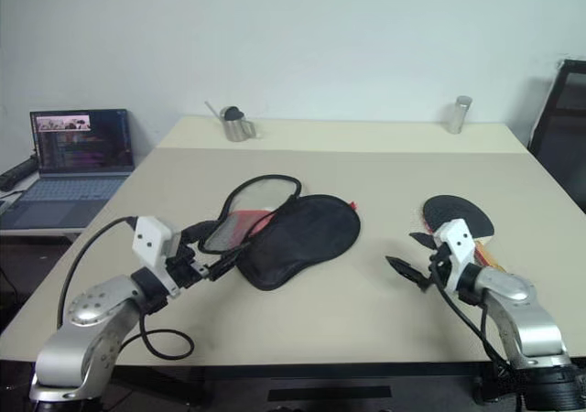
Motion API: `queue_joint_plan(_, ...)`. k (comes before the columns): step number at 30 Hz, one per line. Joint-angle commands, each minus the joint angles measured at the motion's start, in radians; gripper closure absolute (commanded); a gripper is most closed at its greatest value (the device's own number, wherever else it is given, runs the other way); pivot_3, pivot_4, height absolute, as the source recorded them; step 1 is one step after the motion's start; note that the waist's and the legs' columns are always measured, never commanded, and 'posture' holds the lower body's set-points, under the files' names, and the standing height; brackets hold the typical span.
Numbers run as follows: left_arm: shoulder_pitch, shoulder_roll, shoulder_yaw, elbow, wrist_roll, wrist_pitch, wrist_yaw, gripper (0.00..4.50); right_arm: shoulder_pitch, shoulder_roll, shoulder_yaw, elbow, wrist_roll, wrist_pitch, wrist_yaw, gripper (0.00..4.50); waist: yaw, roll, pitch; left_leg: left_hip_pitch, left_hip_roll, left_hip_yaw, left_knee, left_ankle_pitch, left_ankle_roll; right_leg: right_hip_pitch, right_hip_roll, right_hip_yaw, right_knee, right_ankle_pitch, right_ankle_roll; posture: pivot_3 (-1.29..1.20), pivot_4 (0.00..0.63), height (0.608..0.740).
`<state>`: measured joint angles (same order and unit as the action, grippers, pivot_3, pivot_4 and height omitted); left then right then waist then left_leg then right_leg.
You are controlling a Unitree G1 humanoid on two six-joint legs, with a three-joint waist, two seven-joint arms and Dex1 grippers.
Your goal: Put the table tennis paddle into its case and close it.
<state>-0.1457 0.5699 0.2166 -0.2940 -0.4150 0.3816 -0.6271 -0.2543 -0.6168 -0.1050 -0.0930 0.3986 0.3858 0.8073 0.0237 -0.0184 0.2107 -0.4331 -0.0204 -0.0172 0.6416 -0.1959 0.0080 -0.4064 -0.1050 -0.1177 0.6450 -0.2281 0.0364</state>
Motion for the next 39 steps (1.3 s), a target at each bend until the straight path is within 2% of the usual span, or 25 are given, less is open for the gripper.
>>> queue_joint_plan(1, -0.01, 0.007, 0.004, 0.015, 0.022, -0.048, -0.004, 0.0, -0.005, -0.027, -0.016, -0.012, 0.001, -0.007, 0.021, 0.13, 0.0, 0.0, 0.0, 0.0, 0.0, 0.0, 0.0, 0.0, 0.0, 0.0, 0.0, 0.0, 0.0, 0.0, 0.0, 0.0, 0.15, 0.74)
queue_joint_plan(5, -0.025, 0.01, 0.0, 0.051, 0.031, -0.049, -0.001, 0.0, -0.024, -0.021, -0.025, -0.062, 0.02, 0.03, -0.007, 0.13, 0.0, 0.0, 0.0, 0.0, 0.0, 0.0, 0.001, 0.0, 0.0, 0.0, 0.0, 0.0, 0.0, 0.0, 0.0, 0.0, 0.15, 0.74)
queue_joint_plan(10, -0.051, 0.02, -0.034, 0.136, 0.044, -0.089, -0.077, 0.0, -0.012, -0.044, -0.042, -0.152, 0.047, 0.091, -0.019, 0.13, 0.001, 0.0, 0.0, 0.0, 0.0, 0.0, 0.001, 0.0, 0.0, 0.0, 0.0, 0.0, 0.0, 0.0, -0.001, 0.0, 0.15, 0.74)
queue_joint_plan(15, -0.037, 0.019, -0.03, 0.133, 0.006, -0.067, -0.121, 0.0, -0.021, -0.058, -0.061, -0.225, 0.096, 0.157, -0.028, 0.13, 0.001, 0.0, 0.0, 0.0, 0.0, 0.0, 0.001, 0.0, 0.0, 0.0, 0.0, 0.0, -0.001, 0.0, 0.0, 0.0, 0.15, 0.74)
queue_joint_plan(23, 0.039, 0.097, 0.003, 0.147, -0.051, -0.004, -0.233, 0.0, -0.118, -0.046, 0.006, -0.286, 0.171, 0.238, 0.025, 0.13, -0.001, 0.0, 0.0, 0.0, 0.004, 0.0, 0.001, 0.0, -0.001, 0.0, -0.001, 0.0, -0.001, 0.0, -0.002, 0.0, 0.15, 0.74)
queue_joint_plan(31, -0.004, 0.125, 0.023, 0.261, -0.063, 0.033, -0.247, 0.0, -0.165, -0.079, 0.053, -0.285, 0.152, 0.195, 0.116, 0.13, 0.003, 0.0, 0.0, 0.0, 0.006, 0.0, 0.001, -0.001, -0.002, 0.0, 0.001, -0.001, -0.001, 0.0, -0.003, 0.0, 0.15, 0.74)
queue_joint_plan(39, -0.065, 0.097, -0.045, 0.336, -0.045, 0.086, -0.255, 0.0, -0.157, -0.049, 0.076, -0.28, 0.127, 0.155, 0.099, 0.13, 0.002, 0.0, 0.0, 0.0, 0.007, 0.001, 0.001, -0.002, -0.003, -0.001, 0.003, -0.001, -0.001, 0.0, -0.003, 0.0, 0.15, 0.74)
